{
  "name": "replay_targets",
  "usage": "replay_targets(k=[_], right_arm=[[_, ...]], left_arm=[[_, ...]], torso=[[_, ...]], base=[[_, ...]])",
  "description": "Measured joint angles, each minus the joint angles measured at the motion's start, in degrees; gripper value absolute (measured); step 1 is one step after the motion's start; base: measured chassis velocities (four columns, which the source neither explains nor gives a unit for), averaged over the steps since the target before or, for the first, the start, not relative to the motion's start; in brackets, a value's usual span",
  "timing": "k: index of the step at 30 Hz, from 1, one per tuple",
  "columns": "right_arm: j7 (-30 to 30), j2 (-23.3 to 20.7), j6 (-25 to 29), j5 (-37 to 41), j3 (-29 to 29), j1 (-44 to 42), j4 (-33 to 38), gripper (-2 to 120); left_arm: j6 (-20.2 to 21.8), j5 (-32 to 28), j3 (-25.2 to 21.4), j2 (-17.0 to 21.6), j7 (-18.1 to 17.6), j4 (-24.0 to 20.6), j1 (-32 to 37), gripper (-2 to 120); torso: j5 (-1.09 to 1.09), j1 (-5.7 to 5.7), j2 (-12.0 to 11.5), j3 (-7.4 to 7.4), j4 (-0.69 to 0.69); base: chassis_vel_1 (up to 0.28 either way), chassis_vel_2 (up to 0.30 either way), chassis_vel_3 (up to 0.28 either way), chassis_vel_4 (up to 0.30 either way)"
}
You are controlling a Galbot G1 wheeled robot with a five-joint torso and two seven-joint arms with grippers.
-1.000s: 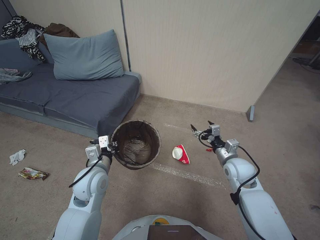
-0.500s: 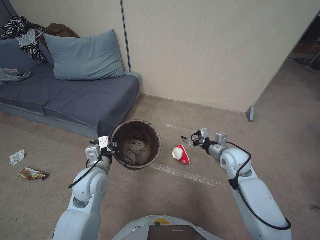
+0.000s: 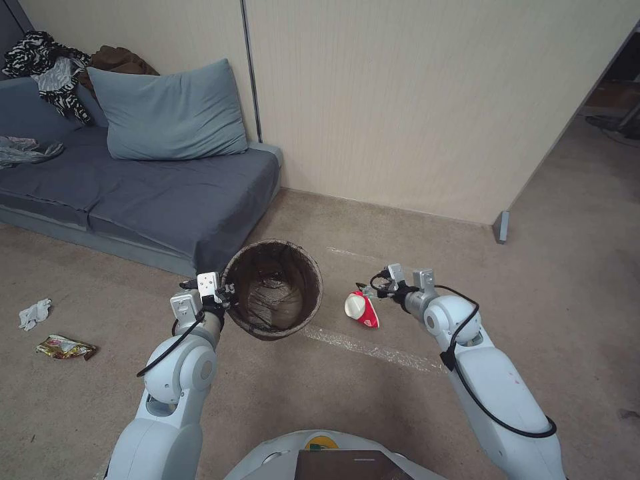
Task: Pick up the trash bin, then pick up the garbage from the floor and place it into the trash bin.
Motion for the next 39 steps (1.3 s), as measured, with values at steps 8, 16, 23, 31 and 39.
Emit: replay_targets(k=[8,16,23,31,39], right_arm=[[-0.4,1.4,0.2,-2.2,-3.8,3.6,-8.4,100],[-0.8,3.1,1.3,-4.4,-5.9,6.6,-15.2,100],[-1.1,3.3,2.2,-4.7,-6.0,7.4,-17.1,100],[-1.7,3.5,3.7,-4.8,-6.0,8.4,-19.6,100],[-2.6,3.8,5.1,-5.3,-6.0,11.1,-23.5,100]], left_arm=[[0.0,0.0,0.0,-0.2,0.0,0.3,-0.2,3],[0.0,0.0,0.2,-0.4,0.0,0.8,-0.3,3],[0.0,0.0,0.3,-0.5,0.0,1.1,-0.5,3],[0.0,0.0,0.3,-0.5,0.0,1.3,-0.6,3],[0.0,0.2,0.4,-0.6,0.0,1.9,-0.6,3]], torso=[[0.0,0.0,0.0,0.0,0.01],[0.0,0.0,0.0,0.0,0.01],[-0.01,0.0,0.0,0.0,0.0],[0.0,0.0,0.0,0.0,0.0],[0.0,0.0,0.0,0.0,0.0]], base=[[0.0,0.0,0.0,0.0],[0.0,0.0,0.0,0.0],[0.0,0.0,0.0,0.0],[0.0,0.0,0.0,0.0],[0.0,0.0,0.0,0.0]])
